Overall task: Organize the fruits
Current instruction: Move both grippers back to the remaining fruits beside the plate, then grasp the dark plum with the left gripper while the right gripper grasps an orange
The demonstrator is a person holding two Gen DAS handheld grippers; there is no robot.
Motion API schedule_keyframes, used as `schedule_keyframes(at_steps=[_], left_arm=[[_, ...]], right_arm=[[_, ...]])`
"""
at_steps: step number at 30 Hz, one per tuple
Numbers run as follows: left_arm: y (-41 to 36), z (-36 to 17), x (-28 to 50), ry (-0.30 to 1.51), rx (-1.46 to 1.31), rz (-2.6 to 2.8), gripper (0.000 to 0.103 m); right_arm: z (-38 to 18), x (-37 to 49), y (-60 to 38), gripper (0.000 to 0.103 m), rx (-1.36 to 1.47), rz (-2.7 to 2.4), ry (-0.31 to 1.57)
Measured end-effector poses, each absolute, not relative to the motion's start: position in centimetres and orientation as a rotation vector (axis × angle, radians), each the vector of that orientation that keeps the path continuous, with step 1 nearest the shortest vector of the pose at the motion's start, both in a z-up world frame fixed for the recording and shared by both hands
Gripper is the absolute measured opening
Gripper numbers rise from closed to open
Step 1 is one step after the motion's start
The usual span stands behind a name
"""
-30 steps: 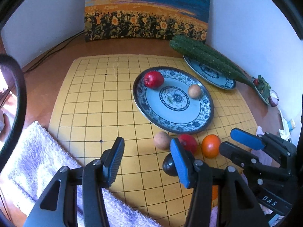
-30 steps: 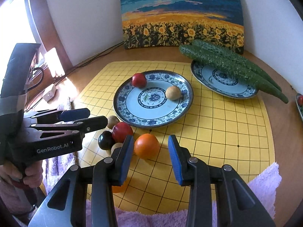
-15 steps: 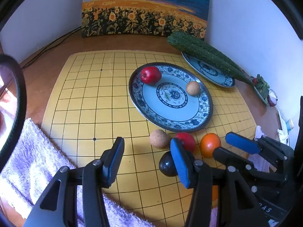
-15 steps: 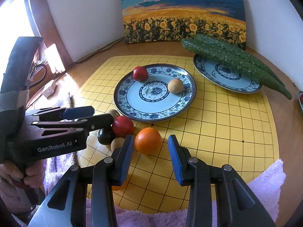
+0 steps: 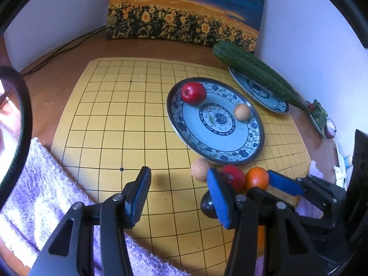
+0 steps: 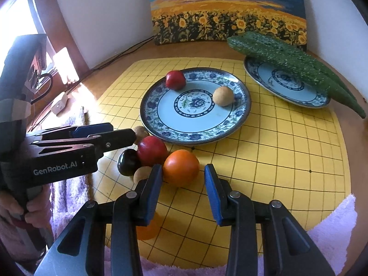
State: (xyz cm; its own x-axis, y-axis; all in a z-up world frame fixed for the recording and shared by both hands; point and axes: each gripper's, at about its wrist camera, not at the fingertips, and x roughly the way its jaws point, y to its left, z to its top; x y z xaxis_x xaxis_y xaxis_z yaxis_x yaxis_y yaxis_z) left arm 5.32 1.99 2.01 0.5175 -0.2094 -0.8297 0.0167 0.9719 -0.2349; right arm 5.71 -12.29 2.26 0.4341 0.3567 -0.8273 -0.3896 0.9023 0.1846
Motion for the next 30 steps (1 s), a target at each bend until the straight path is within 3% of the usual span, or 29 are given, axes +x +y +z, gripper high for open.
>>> schedule_keyframes(at_steps=[14,21,30], left_arm=[[1.35,1.6,5.36,1.018,-0.22,-0.166,0.052],[1.31,1.66,5.31,1.017,-0.281,-0.235,0.022],[1.68,2.33,4.58,0.996,-0.269,-0.235,0.016]], right_arm=[[2.05,5.54,-12.35,0.033,-0.029,0.481,1.02],[2.18,5.36,-12.95,0.033,-0.008,0.474,1.016],[2.46,5.04,-13.06,0.033,0.0,0.467,1.004]])
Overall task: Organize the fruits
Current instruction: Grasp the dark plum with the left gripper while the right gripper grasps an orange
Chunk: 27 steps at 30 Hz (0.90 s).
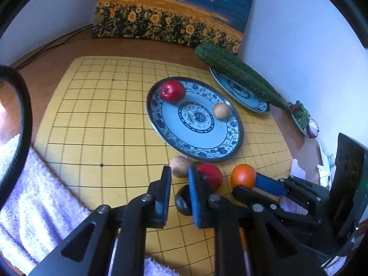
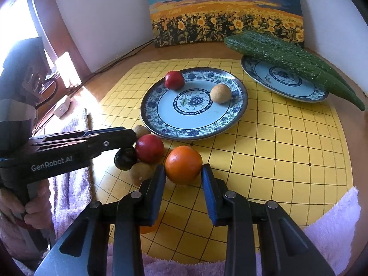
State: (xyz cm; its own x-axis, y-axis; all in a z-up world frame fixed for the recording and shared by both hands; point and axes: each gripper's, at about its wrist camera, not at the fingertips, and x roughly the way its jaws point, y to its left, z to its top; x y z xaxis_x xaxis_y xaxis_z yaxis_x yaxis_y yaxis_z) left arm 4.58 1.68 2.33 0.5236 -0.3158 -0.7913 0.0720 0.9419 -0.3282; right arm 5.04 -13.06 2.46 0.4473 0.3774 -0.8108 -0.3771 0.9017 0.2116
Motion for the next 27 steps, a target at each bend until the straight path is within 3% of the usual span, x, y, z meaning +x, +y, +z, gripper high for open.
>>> schedule_keyframes(at_steps=[6,14,27], left_arm=[[2.3,2.7,4.1,0.99,-0.247,-0.198,0.018],[1.4,2.4,4.9,1.009,-0.216,-0.212,0.039],[1.3,3.5,3.1,1.014,-0.203,-0.244,0.044]], right_arm=[[2.9,4.8,-13.4,0.033,0.005,0.466,0.99],[3.0,4.6,-13.8,0.033,0.011,0.46,0.985],[3.4,4.6,-14.3,0.033,0.028,0.462,0.974]])
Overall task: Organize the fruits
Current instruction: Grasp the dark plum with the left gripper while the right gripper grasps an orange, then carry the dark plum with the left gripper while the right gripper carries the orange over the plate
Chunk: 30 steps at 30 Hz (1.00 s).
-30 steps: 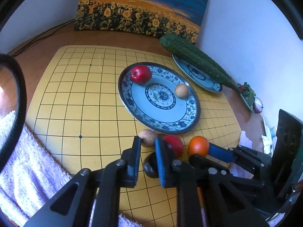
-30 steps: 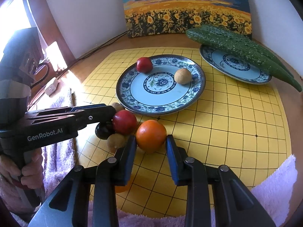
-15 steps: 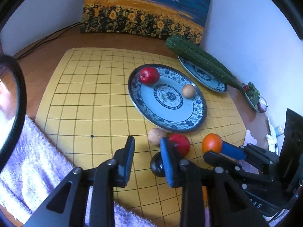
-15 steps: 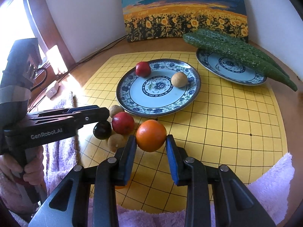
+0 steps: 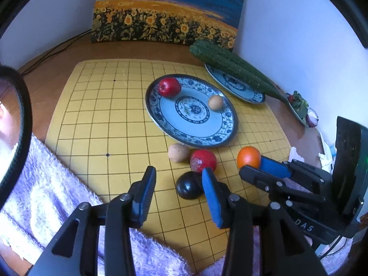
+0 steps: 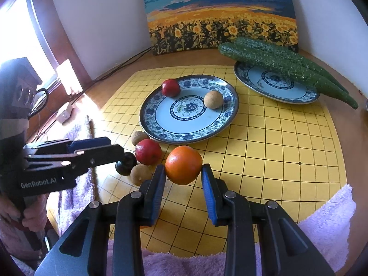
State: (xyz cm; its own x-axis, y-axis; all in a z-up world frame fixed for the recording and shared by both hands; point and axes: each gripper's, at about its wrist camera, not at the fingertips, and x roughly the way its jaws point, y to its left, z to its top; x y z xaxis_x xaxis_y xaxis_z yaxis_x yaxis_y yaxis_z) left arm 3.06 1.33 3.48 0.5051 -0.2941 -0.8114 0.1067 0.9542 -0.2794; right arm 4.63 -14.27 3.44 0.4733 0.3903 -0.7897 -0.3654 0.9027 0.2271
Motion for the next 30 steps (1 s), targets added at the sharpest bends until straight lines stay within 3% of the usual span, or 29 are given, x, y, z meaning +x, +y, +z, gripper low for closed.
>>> schedule_keyframes(at_steps=[17,19,22,30], left_arm=[[0.9,2.1,3.3,1.046,-0.276,-0.293,0.044],[1.0,2.1,3.3,1.047,-0.286,-0.295,0.041],[0.9,2.1,3.2,1.047,-0.28,-0.3,0.028],[1.2,2.2,2.9,1.042,-0.286,-0.3,0.027]], right_arm=[[3.5,4.6,-14.5,0.033,0.039,0.46,0.978],[3.5,4.6,-14.5,0.033,0.039,0.461,0.978],[3.5,4.6,-14.5,0.033,0.038,0.461,0.976],[3.7,4.5,-14.4,0.033,0.032,0.462,0.974]])
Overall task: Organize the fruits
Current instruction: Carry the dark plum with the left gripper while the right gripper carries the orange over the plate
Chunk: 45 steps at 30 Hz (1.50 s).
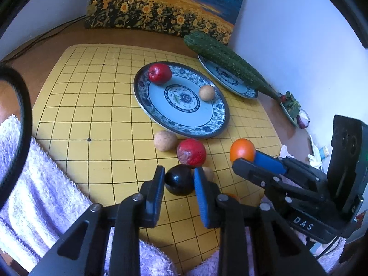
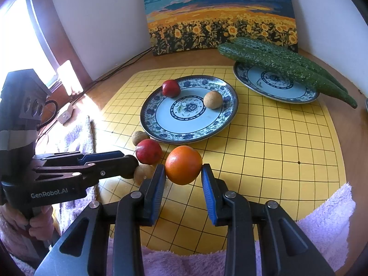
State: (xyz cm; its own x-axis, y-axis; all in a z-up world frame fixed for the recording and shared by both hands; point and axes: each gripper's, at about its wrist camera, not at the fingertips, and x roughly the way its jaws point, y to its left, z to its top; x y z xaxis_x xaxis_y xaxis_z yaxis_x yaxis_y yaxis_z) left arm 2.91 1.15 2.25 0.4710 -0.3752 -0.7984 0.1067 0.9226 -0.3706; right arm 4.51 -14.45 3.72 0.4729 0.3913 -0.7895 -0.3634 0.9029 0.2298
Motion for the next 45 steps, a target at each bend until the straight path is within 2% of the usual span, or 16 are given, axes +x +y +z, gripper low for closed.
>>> schedule_keyframes(at_steps=[34,45], left_arm=[[2.0,6.5,6.5,0.899,-0.213,-0.256,0.027],[1.2,5.0,9.5,0.914,-0.19,-0.229,0.027]], right_arm=[[4.9,6.5,-13.3,0.033,-0.027,0.476,0.938],[4.4,9.1,-13.7,0.033,-0.032,0.442,0.934]])
